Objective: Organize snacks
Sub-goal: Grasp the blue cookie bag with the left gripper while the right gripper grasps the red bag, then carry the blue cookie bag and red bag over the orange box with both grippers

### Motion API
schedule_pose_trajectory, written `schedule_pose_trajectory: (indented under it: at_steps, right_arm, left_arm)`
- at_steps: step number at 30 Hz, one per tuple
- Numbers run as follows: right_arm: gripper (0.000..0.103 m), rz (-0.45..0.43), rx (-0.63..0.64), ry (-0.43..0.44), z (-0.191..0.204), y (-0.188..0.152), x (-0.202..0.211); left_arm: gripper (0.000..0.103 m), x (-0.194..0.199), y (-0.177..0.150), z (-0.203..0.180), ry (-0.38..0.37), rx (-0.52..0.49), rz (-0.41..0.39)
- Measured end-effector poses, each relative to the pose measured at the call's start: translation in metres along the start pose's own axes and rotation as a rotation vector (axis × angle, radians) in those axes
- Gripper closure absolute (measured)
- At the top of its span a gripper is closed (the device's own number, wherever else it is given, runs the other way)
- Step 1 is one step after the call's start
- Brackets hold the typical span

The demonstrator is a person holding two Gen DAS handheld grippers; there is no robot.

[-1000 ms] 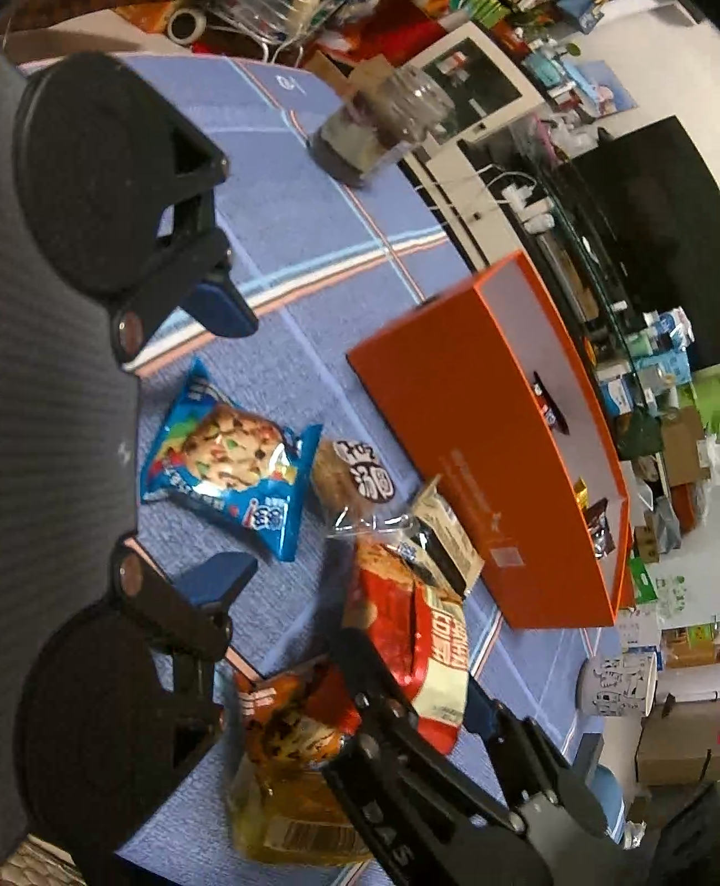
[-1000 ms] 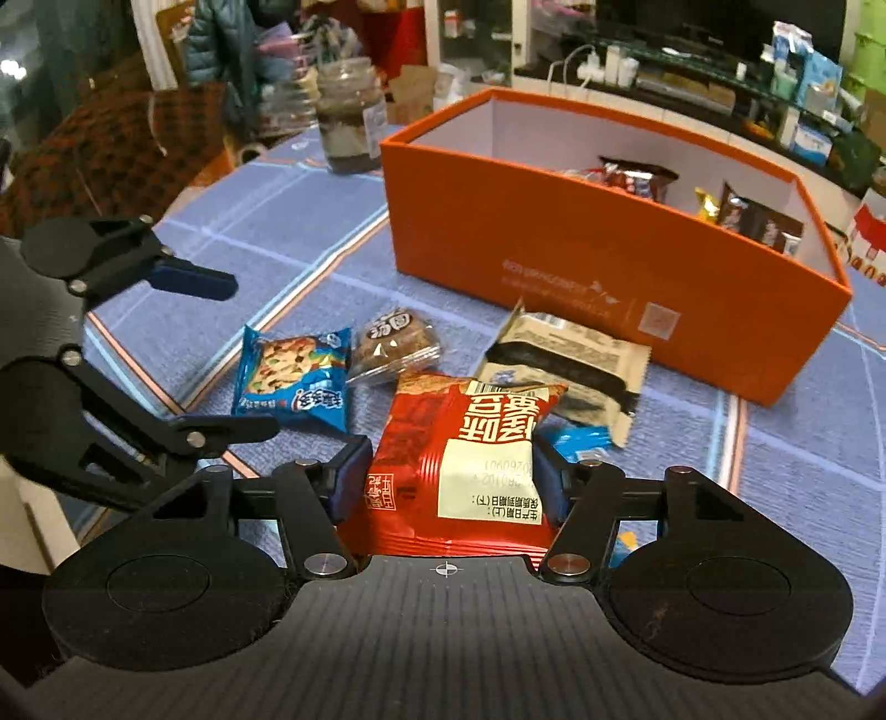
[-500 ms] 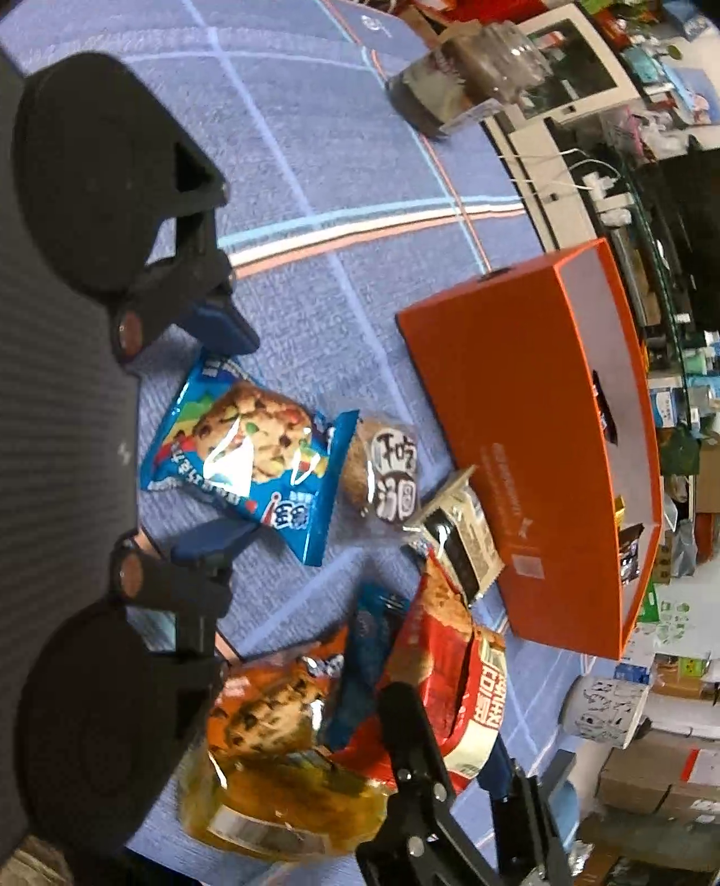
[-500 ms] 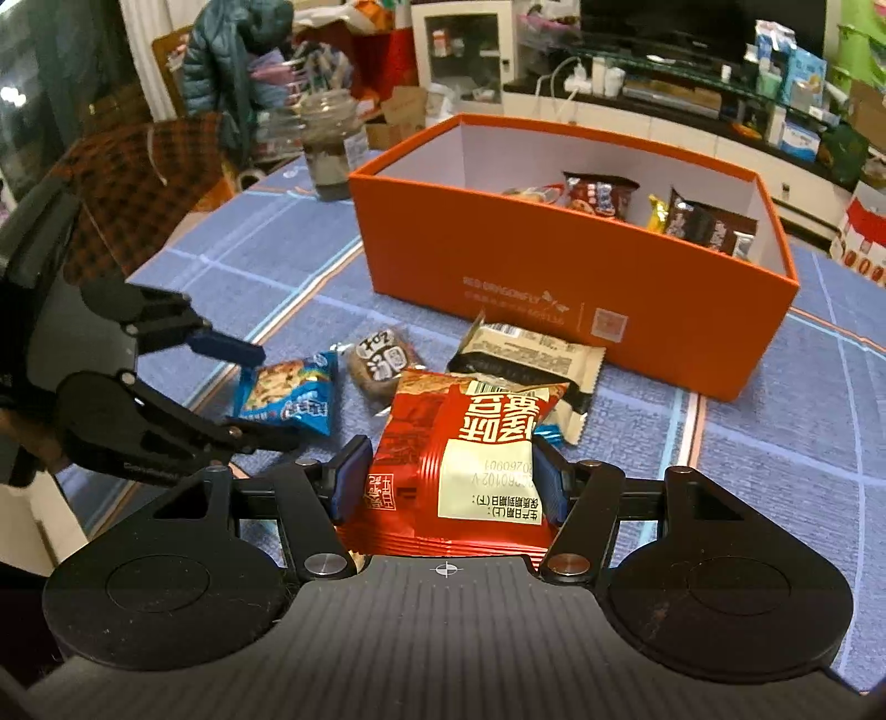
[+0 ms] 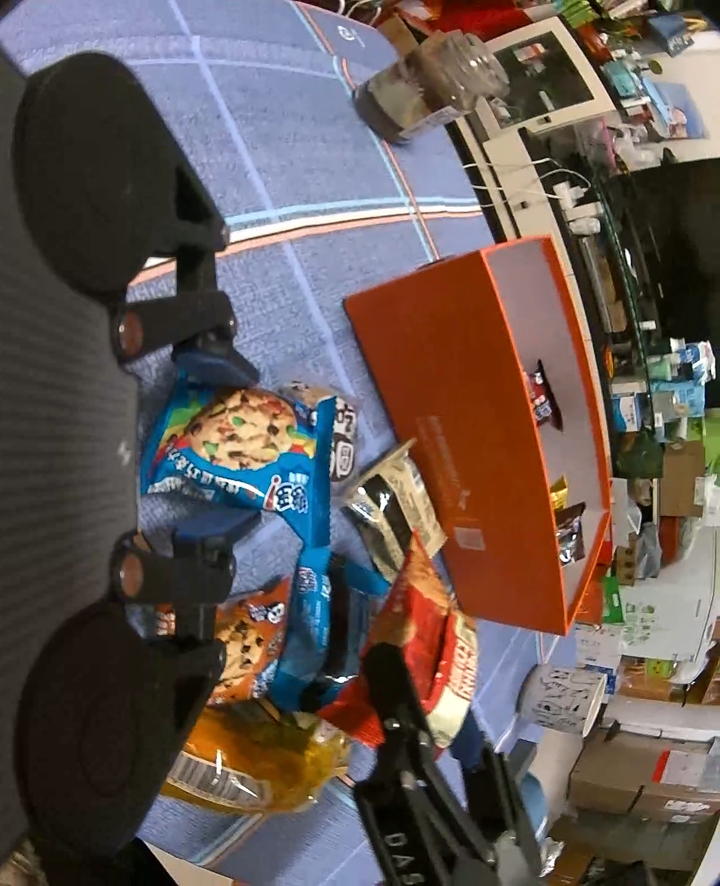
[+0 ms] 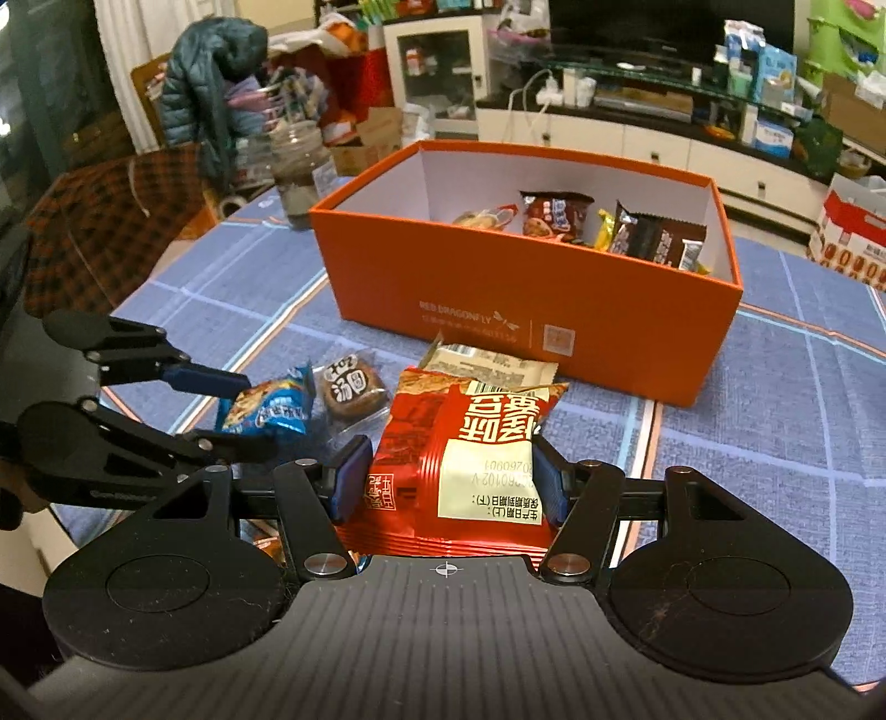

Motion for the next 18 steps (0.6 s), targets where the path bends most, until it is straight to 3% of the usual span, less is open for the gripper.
schedule_pose_trajectory:
  at_steps: [10,18]
  right_arm:
    - [0.053,-0.041,0.006,-0.002,0.002,0.001,0.008]
    - [0.053,-0.066,0.018,-0.021,0.008,0.003,0.012]
  left_arm:
    - [0.059,0.021,0.007,0.002,0.107,0.086,-0.066]
    - [0.059,0.026,0.009,0.011,0.219,0.268,-0.097]
Point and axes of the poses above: each gripper's, at about its wrist camera, not at the fingertips, and x roughly against the way its jaws point, z to its left, y to its top, the point moved 2 cm from there along -x, roughly the way its jaws point, and after that the axes turned 9 degrees about z, right-handed, at the moved point
